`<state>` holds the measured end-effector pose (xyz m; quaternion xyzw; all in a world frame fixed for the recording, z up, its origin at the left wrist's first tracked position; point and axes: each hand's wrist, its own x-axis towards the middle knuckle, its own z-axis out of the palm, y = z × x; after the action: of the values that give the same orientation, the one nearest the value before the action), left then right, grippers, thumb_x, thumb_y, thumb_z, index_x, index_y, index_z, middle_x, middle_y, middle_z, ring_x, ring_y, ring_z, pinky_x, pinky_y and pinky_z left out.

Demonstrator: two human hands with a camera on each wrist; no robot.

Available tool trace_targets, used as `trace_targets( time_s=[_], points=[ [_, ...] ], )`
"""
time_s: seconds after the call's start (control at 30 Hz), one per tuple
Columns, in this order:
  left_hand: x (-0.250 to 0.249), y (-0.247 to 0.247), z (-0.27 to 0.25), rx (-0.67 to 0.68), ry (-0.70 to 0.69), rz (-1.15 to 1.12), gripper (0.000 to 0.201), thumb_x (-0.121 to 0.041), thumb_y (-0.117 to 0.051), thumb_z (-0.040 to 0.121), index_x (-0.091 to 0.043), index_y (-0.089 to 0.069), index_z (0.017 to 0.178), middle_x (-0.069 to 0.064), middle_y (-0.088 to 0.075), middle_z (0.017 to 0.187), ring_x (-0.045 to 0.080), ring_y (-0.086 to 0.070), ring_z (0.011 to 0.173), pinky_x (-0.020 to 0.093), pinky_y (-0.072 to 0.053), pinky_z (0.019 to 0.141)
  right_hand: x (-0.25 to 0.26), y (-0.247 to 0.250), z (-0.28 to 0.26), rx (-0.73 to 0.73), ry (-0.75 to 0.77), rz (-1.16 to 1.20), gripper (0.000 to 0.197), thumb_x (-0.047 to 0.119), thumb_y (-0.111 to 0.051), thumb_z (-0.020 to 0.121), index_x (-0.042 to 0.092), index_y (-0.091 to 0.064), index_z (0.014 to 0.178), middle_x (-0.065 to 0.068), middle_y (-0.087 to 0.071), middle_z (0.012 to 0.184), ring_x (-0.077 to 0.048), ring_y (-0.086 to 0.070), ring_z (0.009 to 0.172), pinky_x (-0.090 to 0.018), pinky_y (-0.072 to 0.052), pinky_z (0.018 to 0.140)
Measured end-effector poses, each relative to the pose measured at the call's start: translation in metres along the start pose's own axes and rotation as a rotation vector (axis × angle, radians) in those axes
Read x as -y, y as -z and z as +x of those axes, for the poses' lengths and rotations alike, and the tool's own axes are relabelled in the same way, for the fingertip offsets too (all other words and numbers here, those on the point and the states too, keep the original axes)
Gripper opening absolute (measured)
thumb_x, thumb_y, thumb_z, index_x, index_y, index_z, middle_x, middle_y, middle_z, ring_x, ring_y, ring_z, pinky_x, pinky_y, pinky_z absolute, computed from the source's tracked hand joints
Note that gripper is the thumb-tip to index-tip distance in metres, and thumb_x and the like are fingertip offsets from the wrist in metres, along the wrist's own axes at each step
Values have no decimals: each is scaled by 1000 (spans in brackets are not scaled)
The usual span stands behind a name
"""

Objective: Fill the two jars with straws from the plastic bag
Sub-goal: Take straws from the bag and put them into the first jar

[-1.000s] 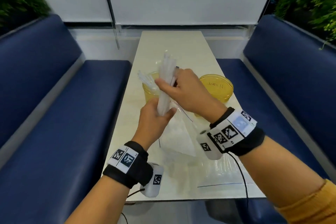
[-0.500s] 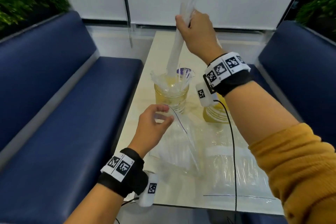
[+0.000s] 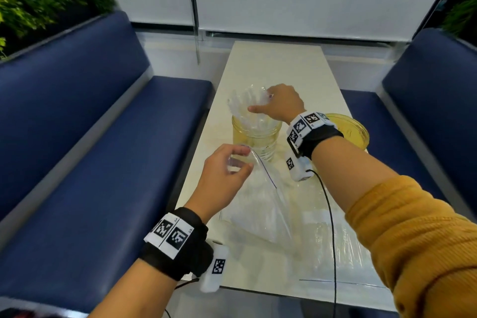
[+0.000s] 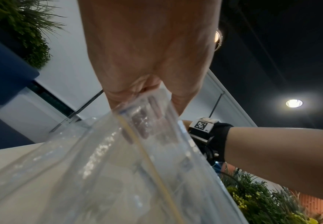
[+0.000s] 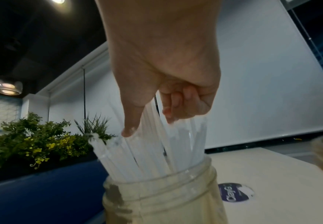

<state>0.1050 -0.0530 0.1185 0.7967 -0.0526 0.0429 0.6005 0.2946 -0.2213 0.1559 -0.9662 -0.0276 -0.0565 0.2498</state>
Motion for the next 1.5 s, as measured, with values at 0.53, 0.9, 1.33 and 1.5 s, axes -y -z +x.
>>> trace_targets(
  time_s=[0.53, 0.9, 1.33, 1.5],
  points=[
    [-10, -6, 3, 173, -31, 75, 53, 9, -48, 89, -16, -56, 135, -8, -53, 138, 8, -64, 112, 10, -47, 64, 9, -3, -31, -87, 442, -441, 47, 43, -35, 103, 28, -41, 148, -6, -31, 157, -29, -24, 146, -53, -16, 118],
    [-23, -44, 6, 304, -101, 127, 67, 8, -49, 89, -12, -37, 152, 0, -38, 149, 13, -52, 129, 27, -52, 95, 18, 80, -164, -51, -27, -341, 35, 33, -54, 82, 19, -38, 54, -1, -45, 60, -24, -47, 59, -25, -37, 52],
    [-22, -73, -6, 354, -153, 98, 67, 13, -45, 88, -11, -39, 150, -4, -36, 147, 14, -53, 129, 31, -50, 98, -51, -12, -203, 551, -249, -587, 50, 48, -47, 99, 11, -55, 131, -9, -59, 131, -29, -57, 119, -35, -44, 94],
    [-20, -71, -8, 330, -150, 94, 67, 13, -47, 87, -11, -41, 149, -3, -38, 147, 15, -54, 127, 34, -51, 101, -58, -17, -198, 572, -291, -532, 45, 41, -48, 100, 10, -54, 132, -10, -58, 132, -30, -56, 120, -35, -44, 91]
  ],
)
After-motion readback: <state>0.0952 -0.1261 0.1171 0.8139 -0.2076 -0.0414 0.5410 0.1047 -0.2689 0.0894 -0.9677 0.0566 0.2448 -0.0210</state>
